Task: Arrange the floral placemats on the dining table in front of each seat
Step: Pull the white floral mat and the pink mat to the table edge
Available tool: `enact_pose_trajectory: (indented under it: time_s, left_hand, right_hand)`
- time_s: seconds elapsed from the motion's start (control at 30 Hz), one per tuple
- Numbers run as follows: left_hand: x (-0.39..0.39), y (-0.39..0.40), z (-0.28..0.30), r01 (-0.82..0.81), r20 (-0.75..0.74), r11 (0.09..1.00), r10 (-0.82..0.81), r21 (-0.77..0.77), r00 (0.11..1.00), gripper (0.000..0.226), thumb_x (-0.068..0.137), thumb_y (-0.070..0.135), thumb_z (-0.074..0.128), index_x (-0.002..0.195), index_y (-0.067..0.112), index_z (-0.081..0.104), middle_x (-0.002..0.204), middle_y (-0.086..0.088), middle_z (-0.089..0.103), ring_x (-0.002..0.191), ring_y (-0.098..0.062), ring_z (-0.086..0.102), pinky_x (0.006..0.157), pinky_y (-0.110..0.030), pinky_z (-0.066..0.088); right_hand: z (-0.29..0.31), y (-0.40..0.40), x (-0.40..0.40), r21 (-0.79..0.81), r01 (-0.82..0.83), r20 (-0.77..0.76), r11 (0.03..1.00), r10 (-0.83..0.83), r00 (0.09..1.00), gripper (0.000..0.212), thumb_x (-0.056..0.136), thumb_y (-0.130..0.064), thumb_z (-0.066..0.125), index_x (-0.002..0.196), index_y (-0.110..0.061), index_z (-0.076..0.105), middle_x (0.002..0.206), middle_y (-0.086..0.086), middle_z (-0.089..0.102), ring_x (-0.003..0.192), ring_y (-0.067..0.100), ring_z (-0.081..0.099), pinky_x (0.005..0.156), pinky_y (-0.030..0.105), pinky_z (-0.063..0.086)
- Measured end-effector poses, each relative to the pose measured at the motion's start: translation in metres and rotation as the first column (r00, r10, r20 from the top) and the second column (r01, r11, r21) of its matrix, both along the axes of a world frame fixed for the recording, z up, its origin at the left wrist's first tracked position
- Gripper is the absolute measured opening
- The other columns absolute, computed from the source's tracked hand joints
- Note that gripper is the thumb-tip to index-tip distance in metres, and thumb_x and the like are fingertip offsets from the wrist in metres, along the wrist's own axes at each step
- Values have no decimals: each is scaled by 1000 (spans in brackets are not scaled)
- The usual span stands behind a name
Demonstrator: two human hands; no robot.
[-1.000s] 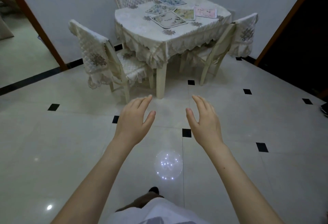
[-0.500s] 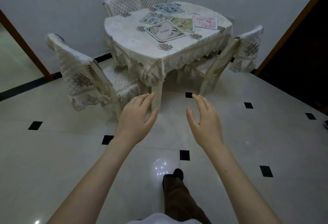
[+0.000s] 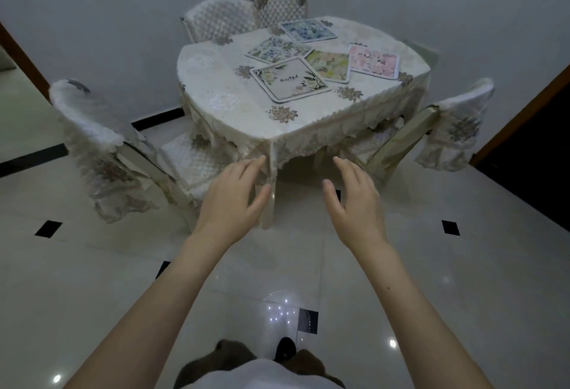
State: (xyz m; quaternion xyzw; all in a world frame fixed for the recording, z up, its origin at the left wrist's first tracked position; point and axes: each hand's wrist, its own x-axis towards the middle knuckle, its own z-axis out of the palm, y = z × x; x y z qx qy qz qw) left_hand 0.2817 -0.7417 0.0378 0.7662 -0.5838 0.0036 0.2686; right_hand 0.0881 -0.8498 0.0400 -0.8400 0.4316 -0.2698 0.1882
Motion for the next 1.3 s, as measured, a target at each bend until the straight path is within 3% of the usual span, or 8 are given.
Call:
enact_pose_trajectory:
  time_s: [0.57,0.9,1.3]
  left_hand:
    - [94,-203,-43,-18,-72,998,22,52,997,59,88,47,32,139,18,39,131,-4,53,121,-22,47,98,-41,43]
    - [207,-336,-17,-12,-56,1000,13,10,998,51,95,40,39,142,20,34,138,-2,48,126,-20,41,101,-37,37]
    - [256,-445,-38,-86,-102,995,91,53,991,50,96,38,39,142,20,34,137,-2,48,126,-19,41,100,-37,38]
  right_hand:
    - [-31,-195,100,35,-21,-52,999,23,998,52,95,-37,43,143,-19,35,144,2,44,134,20,37,107,43,36]
    - [-10,-329,201,22,-19,-23,1000,19,1000,52,97,-38,40,145,-21,31,148,1,39,137,17,32,110,45,33]
    - [-33,-461,263,26,-64,-28,998,65,998,48,95,-39,40,141,-25,35,142,-4,45,131,14,38,107,34,33]
